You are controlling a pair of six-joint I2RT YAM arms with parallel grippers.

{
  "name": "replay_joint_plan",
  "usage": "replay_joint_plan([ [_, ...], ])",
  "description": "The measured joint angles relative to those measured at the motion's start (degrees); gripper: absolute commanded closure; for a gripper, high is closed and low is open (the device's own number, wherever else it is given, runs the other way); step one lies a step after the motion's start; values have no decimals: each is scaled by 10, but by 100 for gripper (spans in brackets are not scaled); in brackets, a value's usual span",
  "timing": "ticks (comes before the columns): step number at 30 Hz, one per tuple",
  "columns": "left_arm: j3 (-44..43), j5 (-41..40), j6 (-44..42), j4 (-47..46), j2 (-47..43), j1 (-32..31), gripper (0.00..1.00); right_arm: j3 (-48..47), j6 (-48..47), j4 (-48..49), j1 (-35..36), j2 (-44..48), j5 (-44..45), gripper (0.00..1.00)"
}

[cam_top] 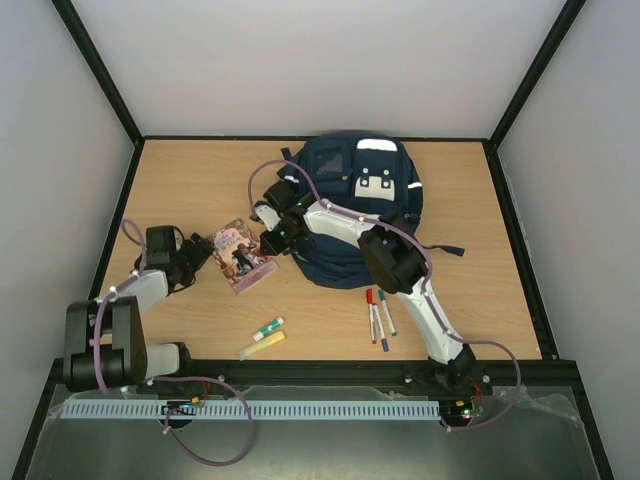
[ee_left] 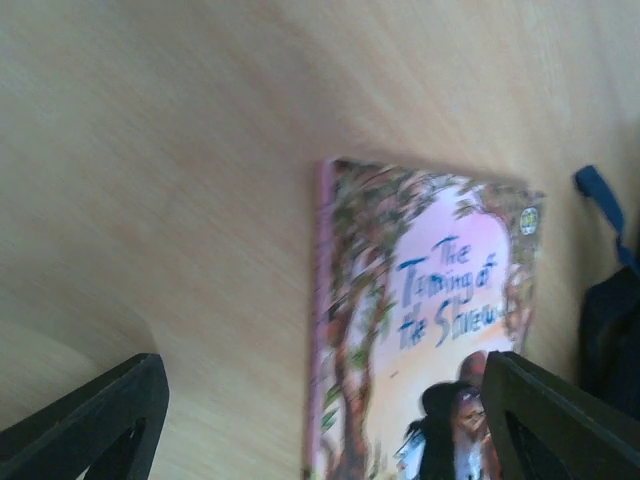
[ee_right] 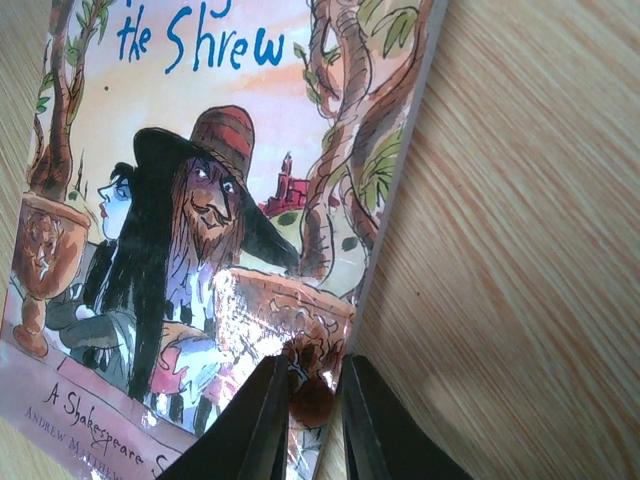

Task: Pack the student bag
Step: Pick up the book from the center of the board.

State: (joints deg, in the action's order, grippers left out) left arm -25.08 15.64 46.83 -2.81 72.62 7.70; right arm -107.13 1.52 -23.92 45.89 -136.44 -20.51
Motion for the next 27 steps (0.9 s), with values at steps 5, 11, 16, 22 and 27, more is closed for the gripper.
replay_joint_plan([
  [5,-37,6,-4,-62,85,1,12,0,0,9,2,-3,0,85],
  [11,-83,62,-3,-150,182,5,14,1,-2,22,6,-5,8,86],
  [16,-63,120,3,-265,220,9,16,0,-2,22,8,-6,16,87],
  [22,-46,100,-5,-295,216,-26,19,0,-2,22,9,-9,21,87],
  [27,-34,70,-10,-275,194,-46,20,0,-2,22,9,-9,24,87],
])
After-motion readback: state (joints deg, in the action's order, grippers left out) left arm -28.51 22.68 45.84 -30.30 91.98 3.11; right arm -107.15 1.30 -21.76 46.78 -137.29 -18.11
